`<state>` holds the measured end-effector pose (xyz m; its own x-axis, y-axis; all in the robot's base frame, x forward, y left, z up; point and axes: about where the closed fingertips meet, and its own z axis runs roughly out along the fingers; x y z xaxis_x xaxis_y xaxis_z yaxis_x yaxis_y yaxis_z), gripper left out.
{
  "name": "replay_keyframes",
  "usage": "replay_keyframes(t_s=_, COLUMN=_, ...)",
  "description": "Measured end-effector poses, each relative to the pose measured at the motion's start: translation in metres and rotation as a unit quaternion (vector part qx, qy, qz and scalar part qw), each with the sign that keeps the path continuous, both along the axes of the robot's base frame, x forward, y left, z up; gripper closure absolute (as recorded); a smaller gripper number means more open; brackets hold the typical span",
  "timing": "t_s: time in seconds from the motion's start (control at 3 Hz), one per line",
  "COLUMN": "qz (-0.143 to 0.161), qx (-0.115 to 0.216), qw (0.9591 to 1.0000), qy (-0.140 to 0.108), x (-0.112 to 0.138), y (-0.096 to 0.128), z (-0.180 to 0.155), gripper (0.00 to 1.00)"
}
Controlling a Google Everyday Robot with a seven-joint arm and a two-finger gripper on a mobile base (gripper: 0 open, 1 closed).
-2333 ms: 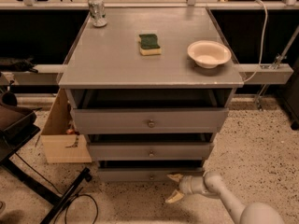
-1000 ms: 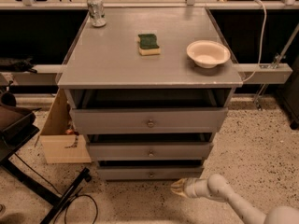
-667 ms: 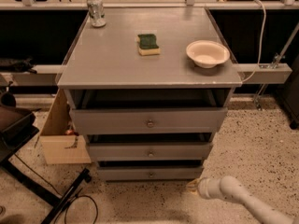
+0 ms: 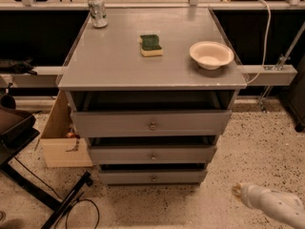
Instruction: Close bottom drawer
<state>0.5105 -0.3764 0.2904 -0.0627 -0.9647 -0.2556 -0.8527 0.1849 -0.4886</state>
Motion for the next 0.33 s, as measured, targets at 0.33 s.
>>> replay_keyframes(t_s=0.33, qz=-0.043, qx=-0.023, qw=0.9972, qy=-0.057, x=-0.0344, y=-0.0452, z=0.079, gripper=1.0)
